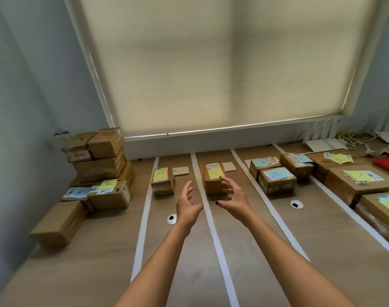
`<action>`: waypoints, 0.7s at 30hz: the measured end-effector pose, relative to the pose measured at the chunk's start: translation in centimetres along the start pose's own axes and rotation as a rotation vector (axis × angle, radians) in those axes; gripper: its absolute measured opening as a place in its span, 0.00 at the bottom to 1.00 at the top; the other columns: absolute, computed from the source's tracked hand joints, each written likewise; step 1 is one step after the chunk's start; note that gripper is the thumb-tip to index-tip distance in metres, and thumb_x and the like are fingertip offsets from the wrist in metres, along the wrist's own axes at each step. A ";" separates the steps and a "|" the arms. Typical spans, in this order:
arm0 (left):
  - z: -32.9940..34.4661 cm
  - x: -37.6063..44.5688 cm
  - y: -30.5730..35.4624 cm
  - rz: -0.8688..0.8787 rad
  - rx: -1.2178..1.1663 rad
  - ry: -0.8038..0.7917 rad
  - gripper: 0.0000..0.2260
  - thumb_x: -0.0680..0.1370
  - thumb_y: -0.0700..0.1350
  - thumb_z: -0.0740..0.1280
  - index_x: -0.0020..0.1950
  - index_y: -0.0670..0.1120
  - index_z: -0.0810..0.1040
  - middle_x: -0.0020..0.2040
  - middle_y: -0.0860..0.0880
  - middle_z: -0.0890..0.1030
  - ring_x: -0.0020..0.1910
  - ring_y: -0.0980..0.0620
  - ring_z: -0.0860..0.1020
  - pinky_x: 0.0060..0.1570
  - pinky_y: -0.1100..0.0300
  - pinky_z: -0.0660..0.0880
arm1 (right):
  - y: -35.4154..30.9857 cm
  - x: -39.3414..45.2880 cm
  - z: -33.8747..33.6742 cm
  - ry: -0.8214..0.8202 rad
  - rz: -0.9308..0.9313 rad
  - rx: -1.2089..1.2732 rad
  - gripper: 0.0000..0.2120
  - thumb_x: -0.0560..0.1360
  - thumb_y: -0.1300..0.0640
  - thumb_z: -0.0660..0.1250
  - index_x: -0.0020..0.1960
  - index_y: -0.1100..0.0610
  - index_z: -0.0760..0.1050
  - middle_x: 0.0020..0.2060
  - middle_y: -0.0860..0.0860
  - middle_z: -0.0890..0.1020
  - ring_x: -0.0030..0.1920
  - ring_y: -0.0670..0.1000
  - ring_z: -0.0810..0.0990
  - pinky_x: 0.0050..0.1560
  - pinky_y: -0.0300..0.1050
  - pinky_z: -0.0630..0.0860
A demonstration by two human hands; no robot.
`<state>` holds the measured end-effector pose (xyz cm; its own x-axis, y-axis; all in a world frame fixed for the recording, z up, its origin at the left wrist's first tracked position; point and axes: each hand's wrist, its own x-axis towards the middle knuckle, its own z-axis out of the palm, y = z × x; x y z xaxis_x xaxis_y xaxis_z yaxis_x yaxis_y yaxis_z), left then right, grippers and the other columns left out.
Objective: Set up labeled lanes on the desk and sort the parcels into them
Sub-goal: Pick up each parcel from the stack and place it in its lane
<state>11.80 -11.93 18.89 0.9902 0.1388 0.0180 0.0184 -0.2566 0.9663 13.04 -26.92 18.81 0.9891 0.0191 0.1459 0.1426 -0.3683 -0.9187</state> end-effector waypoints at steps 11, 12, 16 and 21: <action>-13.5 -4.3 -0.7 0.009 0.058 0.074 0.39 0.69 0.26 0.68 0.75 0.50 0.60 0.72 0.43 0.66 0.71 0.44 0.65 0.59 0.62 0.68 | -7.0 -3.5 10.8 -0.115 -0.081 0.008 0.37 0.67 0.67 0.73 0.72 0.52 0.62 0.68 0.53 0.70 0.65 0.53 0.71 0.50 0.37 0.71; -14.3 -4.4 -0.9 0.011 0.062 0.071 0.39 0.69 0.26 0.68 0.75 0.50 0.60 0.72 0.43 0.66 0.71 0.44 0.65 0.60 0.61 0.68 | -7.3 -3.6 11.6 -0.117 -0.079 0.010 0.37 0.67 0.67 0.73 0.72 0.52 0.62 0.68 0.53 0.70 0.66 0.54 0.71 0.49 0.36 0.71; -17.4 -4.4 -2.0 0.012 0.055 0.075 0.39 0.69 0.26 0.69 0.74 0.50 0.60 0.71 0.43 0.67 0.71 0.44 0.66 0.67 0.53 0.69 | -8.3 -3.6 15.0 -0.136 -0.074 0.001 0.37 0.67 0.66 0.74 0.71 0.52 0.63 0.68 0.53 0.69 0.66 0.54 0.70 0.50 0.35 0.72; -22.5 -2.2 -4.6 -0.024 0.050 0.072 0.39 0.70 0.27 0.68 0.74 0.51 0.60 0.71 0.44 0.67 0.71 0.44 0.66 0.65 0.52 0.70 | -9.4 -2.3 21.0 -0.170 -0.053 -0.005 0.38 0.66 0.65 0.75 0.71 0.51 0.63 0.66 0.53 0.70 0.64 0.52 0.71 0.55 0.42 0.72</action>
<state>6.37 10.49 20.16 0.9768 0.2136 0.0153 0.0506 -0.2998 0.9526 10.21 -4.03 19.38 0.9722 0.1951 0.1297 0.1950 -0.3669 -0.9096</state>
